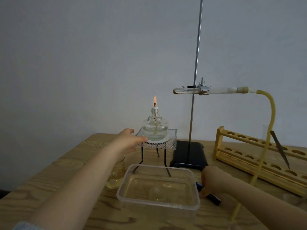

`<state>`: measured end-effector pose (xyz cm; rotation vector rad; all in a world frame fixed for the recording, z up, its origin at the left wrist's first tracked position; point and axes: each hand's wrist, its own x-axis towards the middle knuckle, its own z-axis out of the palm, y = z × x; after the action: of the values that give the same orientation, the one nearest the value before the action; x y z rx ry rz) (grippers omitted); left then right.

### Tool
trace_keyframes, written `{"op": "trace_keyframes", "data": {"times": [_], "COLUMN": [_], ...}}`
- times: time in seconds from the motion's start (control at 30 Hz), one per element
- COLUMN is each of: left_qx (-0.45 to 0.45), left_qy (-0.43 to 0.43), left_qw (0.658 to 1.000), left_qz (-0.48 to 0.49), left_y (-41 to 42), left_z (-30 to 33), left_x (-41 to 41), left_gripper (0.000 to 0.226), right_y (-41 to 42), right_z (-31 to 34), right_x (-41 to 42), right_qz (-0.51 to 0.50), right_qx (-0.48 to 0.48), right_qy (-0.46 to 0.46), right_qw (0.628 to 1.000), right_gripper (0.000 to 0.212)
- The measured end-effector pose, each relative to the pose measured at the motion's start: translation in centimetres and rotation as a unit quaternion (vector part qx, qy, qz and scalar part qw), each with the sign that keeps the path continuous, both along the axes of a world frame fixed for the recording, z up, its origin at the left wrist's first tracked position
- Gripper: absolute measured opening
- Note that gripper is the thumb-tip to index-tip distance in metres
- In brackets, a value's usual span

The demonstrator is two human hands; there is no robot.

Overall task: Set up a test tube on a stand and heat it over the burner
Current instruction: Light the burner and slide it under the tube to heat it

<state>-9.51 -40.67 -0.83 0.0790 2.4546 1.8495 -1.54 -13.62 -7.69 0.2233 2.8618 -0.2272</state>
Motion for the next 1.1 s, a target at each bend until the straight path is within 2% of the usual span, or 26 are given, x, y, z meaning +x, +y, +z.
{"op": "trace_keyframes", "data": {"times": [0.27,0.37,0.43,0.5,0.6,0.73,0.8,0.87,0.97,1.1], "left_qx": [0.114,0.129,0.137,0.146,0.141,0.165,0.179,0.192,0.199,0.202], "left_qy": [-0.069,-0.084,-0.098,-0.118,-0.149,-0.177,-0.186,-0.196,-0.206,-0.22], "left_qw": [0.991,0.988,0.985,0.982,0.978,0.97,0.966,0.961,0.957,0.952], "left_qz": [0.034,0.03,0.028,0.028,0.025,-0.001,-0.013,-0.027,-0.043,-0.063], "left_y": [0.2,0.1,0.1,0.2,0.2,0.1,-0.1,-0.1,0.0,0.2], "left_z": [0.4,0.5,0.6,0.6,0.7,0.8,0.9,0.9,1.0,1.1], "left_x": [-0.7,-1.0,-1.2,-1.3,-1.5,-1.5,-1.8,-2.0,-2.1,-2.5], "left_gripper": [0.063,0.041,0.027,0.023,0.028,0.043,0.053,0.06,0.063,0.073], "right_y": [-0.3,-0.6,-0.8,-1.3,-2.8,-4.3,-4.7,-5.1,-5.5,-5.6], "right_z": [0.8,2.2,3.2,4.3,5.8,6.8,6.7,6.6,6.6,6.9], "right_x": [0.2,-0.6,-1.6,-2.6,-3.6,-4.3,-4.8,-5.2,-5.7,-5.5], "right_qz": [-0.007,-0.017,-0.046,-0.1,-0.17,-0.197,-0.192,-0.195,-0.202,-0.189], "right_qx": [-0.012,-0.04,-0.119,-0.266,-0.49,-0.668,-0.724,-0.749,-0.761,-0.774], "right_qy": [-0.008,0.048,0.098,0.136,0.135,0.05,0.024,0.011,0.002,0.003], "right_qw": [1.0,0.998,0.987,0.949,0.844,0.716,0.662,0.634,0.616,0.604], "right_gripper": [0.035,0.028,0.033,0.036,0.048,0.073,0.082,0.082,0.08,0.06]}}
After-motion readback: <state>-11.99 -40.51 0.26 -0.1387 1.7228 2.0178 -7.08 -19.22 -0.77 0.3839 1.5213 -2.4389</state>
